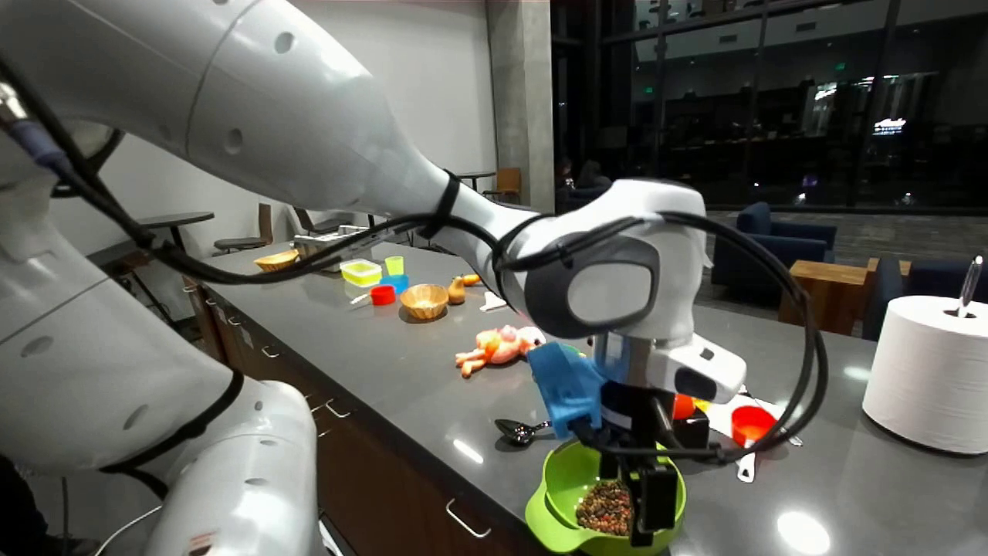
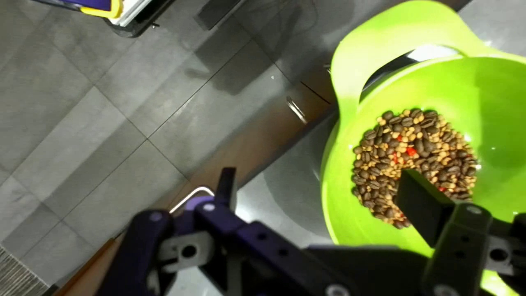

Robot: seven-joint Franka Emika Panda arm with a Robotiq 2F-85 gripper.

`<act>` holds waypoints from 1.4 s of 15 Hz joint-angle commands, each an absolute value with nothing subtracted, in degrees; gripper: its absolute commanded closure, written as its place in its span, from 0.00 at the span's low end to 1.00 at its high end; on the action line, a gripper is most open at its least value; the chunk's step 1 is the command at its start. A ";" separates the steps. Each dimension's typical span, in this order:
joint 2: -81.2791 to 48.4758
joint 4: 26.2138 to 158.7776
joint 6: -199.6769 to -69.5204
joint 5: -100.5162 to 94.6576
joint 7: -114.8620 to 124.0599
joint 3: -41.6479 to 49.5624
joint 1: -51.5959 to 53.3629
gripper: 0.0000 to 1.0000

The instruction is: Put the green bowl on the right side of the spoon

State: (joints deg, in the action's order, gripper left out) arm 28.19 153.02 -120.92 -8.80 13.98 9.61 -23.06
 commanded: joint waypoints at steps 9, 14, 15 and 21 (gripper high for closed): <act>25.81 140.93 -120.99 1.07 8.69 -3.53 0.57 0.00; 15.02 132.84 -122.44 2.61 4.20 -6.41 6.47 0.00; 13.25 131.11 -121.84 3.04 2.87 -6.56 7.20 0.00; 6.04 121.81 -113.62 2.30 2.47 -7.91 8.12 0.00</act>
